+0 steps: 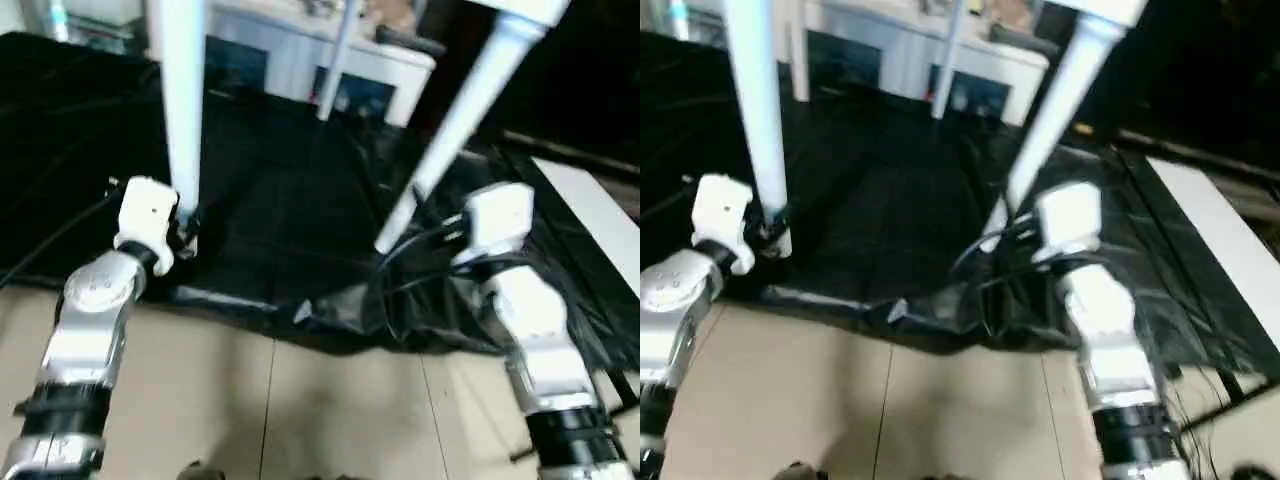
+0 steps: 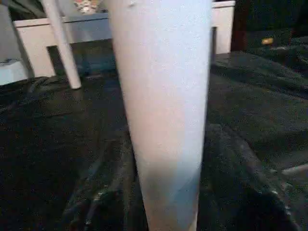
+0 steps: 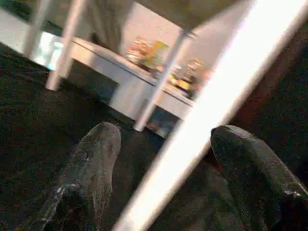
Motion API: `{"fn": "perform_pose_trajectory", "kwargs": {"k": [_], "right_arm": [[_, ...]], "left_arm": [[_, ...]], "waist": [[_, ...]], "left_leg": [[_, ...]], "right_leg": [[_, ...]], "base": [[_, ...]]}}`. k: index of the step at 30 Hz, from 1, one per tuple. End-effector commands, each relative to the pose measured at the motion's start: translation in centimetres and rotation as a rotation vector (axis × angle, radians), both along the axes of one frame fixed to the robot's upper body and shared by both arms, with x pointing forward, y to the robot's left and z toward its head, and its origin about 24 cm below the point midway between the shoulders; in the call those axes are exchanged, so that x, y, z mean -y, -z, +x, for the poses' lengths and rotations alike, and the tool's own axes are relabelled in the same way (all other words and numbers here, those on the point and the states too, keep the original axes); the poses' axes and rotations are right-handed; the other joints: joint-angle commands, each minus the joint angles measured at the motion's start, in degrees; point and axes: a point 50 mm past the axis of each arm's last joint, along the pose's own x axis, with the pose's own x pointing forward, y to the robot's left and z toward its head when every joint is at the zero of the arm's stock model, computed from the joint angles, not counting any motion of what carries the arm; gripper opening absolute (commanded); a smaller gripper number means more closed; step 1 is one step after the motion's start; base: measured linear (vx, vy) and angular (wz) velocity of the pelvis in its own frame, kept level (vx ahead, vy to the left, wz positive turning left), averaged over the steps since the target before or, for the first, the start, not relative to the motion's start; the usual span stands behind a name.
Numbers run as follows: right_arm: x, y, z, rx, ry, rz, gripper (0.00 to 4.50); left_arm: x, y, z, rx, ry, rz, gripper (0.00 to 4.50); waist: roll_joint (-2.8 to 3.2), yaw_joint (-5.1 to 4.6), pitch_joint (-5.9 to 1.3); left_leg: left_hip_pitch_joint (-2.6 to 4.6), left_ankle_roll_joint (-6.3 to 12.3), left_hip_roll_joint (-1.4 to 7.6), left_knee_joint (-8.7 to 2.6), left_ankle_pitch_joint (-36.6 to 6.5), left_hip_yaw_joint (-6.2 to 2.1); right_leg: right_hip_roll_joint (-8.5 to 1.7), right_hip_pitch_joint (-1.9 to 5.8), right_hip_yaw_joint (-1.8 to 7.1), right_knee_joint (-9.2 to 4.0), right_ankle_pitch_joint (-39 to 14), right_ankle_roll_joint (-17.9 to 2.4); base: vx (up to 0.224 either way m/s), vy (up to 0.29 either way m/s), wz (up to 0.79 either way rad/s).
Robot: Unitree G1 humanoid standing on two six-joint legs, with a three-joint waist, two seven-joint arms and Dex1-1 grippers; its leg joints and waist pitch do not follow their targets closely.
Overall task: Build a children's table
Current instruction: Flip table
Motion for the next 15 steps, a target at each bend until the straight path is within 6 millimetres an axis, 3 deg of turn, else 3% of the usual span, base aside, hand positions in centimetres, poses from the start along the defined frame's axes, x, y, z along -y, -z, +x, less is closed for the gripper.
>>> {"fn": "perform_pose_trajectory", "kwargs": {"k": [1,2,3,4,5,6,7,8,9,10,11,12,13,14,15], "right_arm": [[1.4,-0.1,0.5,-0.017,0.073,0.03,3.34],[1.4,-0.1,0.5,-0.017,0.073,0.03,3.34],[1.9,-0.3,0.8,-0.015,0.113,0.046,3.34],[1.9,-0.3,0.8,-0.018,0.118,0.049,3.34],[2.0,-0.3,0.9,-0.021,0.122,0.05,3.34],[2.0,-0.2,0.9,-0.025,0.126,0.049,3.34],[2.0,-0.1,0.9,-0.03,0.126,0.049,3.34],[2.0,0.0,0.9,-0.033,0.128,0.049,3.34],[2.0,0.0,0.9,-0.036,0.13,0.049,3.34],[2.0,0.0,1.0,-0.037,0.132,0.049,3.34],[2.0,0.0,1.0,-0.037,0.132,0.049,3.34],[2.0,0.0,1.0,-0.038,0.132,0.05,3.34],[1.9,0.1,1.0,-0.042,0.13,0.052,3.34],[1.9,0.1,1.0,-0.042,0.13,0.052,3.34],[1.7,0.2,1.0,-0.044,0.125,0.054,3.34]], "left_arm": [[0.8,-0.6,-0.1,0.021,0.038,-0.007,2.71],[0.8,-0.6,-0.1,0.021,0.038,-0.007,2.75],[0.5,-0.9,-0.4,0.037,0.013,0.001,2.79],[0.3,-1.1,-0.5,0.047,-0.004,0.011,2.9],[0.1,-1.3,-0.5,0.057,-0.024,0.02,3.05],[-0.4,-1.6,-0.6,0.074,-0.076,0.034,3.19],[-0.8,-1.8,-0.6,0.079,-0.11,0.052,3.19],[-1.1,-1.9,-0.7,0.083,-0.144,0.069,3.29],[-1.4,-2.0,-0.7,0.087,-0.172,0.076,3.42],[-1.6,-2.1,-0.8,0.091,-0.189,0.079,3.42],[-1.6,-2.1,-0.8,0.091,-0.189,0.079,3.42],[-1.7,-2.1,-0.8,0.094,-0.199,0.083,3.42],[-1.9,-2.5,-1.2,0.127,-0.22,0.089,3.42],[-1.9,-2.5,-1.2,0.127,-0.22,0.089,3.42],[-1.7,-2.8,-1.5,0.157,-0.207,0.08,3.42]], "waist": [[3.22,-0.53,-3.04],[3.16,0.38,-2.89],[2.3,2.18,-2.7],[1.44,2.58,-2.72],[-0.82,2.36,-2.82],[-1.35,1.41,-2.93],[-0.58,1.99,-2.94],[0.78,2.35,-2.69],[2.95,0.79,-2.65],[3.54,0.22,-2.68],[4.22,1.38,-2.3],[4.47,3.06,-1.98],[2.83,5.03,-3.04],[0.07,4.95,-3.41],[0.72,5.08,-2.83]], "left_leg": [[1.22,-9.21,3.94,-9.98,-46.4,-2.35],[-0.01,-9.62,4.18,-12.04,-48.0,-0.75],[-1.29,-9.02,4.17,-13.78,-47.2,1.33],[-0.49,-8.47,3.67,-13.2,-44.4,2.22],[7.51,-6.79,0.07,0.78,-32.2,1.68],[3.83,-2.24,-0.71,4.11,-14.1,-1.4],[2.26,-2.15,-0.74,3.12,-8.9,-2.12],[3.53,-3.56,1.06,-0.91,-13.6,-2.62],[4.23,-5.99,3.2,-4.97,-30.9,-4.1],[3.62,-6.81,4.55,-7.31,-38.9,-4.89],[-0.22,-6.42,6.53,-12.09,-49.4,-3.76],[-1.96,-5.89,5.75,-13.3,-52.3,-1.81],[-1.47,-6.49,3.83,-12.01,-45.9,0.93],[1.9,-7.75,2.93,-7.98,-37.2,0.37],[5.5,-5.05,1.06,4.23,-17.2,-1.76]], "right_leg": [[-2.67,1.85,0.67,-1.99,-28.4,-5.2],[-1.5,2.73,0.33,1.67,-25.3,-5.8],[-0.57,3.37,1.36,5.98,-23.5,-5.0],[-0.79,2.22,2.73,5.1,-27.4,-4.1],[-6.34,-7.2,4.83,-8.29,-52.9,0.0],[-10.43,-2.72,6.69,-9.07,-60.6,1.5],[-10.56,-0.21,6.43,-8.39,-59.7,1.0],[-8.42,0.41,3.08,-7.27,-51.2,-0.2],[-3.28,-0.18,-0.01,-4.19,-35.7,-1.6],[-2.32,0.94,-0.74,-2.31,-26.8,-2.8],[-1.05,3.99,-1.45,6.25,-10.5,-5.8],[-0.14,4.48,-2.04,8.8,-6.8,-5.5],[-0.75,5.4,2.47,10.36,-20.0,-3.0],[-3.64,2.08,4.88,5.12,-36.1,-0.1],[-11.99,-3.31,7.79,-6.63,-57.8,-1.1]], "base": [[0.0,0.0,0.0],[-0.083,-0.022,-0.01],[-0.055,-0.02,0.05],[-0.059,-0.075,0.13],[0.024,-0.106,0.11],[0.073,-0.096,-0.1],[0.077,-0.042,-0.18],[0.023,0.011,-0.21],[0.0,0.0,0.0],[0.0,0.0,0.0],[-0.102,0.003,0.09],[-0.091,-0.034,0.08],[-0.091,-0.034,0.08],[0.002,-0.097,-0.11],[-0.004,-0.088,-0.17]]}}
